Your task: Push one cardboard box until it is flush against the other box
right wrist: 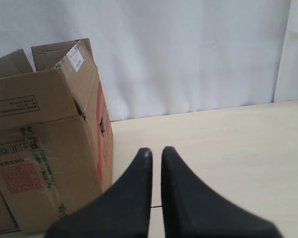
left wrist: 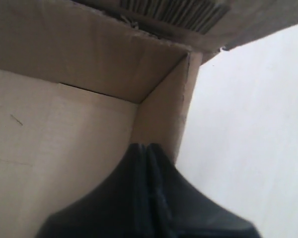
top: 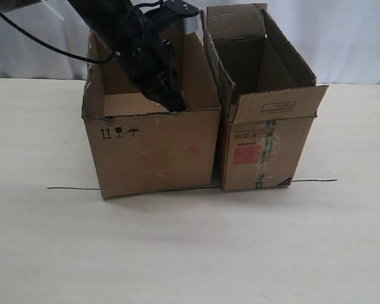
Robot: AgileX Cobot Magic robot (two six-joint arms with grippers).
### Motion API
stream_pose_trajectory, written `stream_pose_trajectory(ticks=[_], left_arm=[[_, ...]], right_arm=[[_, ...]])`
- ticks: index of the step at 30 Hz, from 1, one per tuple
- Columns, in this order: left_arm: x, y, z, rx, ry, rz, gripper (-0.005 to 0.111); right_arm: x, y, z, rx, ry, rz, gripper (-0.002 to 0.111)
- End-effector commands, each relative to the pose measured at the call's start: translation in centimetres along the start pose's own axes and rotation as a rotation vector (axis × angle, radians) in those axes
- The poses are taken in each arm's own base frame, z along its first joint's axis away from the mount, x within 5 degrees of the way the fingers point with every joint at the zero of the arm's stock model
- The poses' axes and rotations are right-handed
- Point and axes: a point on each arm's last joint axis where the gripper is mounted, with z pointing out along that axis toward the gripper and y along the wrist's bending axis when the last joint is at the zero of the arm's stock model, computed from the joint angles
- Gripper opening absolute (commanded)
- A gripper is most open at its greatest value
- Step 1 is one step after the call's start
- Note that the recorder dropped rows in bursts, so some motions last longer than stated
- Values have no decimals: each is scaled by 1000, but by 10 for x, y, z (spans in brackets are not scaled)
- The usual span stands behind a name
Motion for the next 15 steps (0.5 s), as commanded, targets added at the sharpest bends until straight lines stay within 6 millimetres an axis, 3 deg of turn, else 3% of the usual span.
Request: stream_pose_trajectory(ticks=[1, 9, 11, 15], left_arm=[[-4, -7, -5, 6, -12, 2, 0], [-2, -2, -10, -62, 31, 60, 0], [-6, -1, -29, -119, 9, 84, 0], [-6, -1, -102, -170, -198, 29, 0]], right_arm=[[2, 0, 0, 2, 4, 2, 5], [2, 0, 0, 2, 4, 2, 5], [2, 0, 0, 2, 4, 2, 5], [2, 0, 0, 2, 4, 2, 5]])
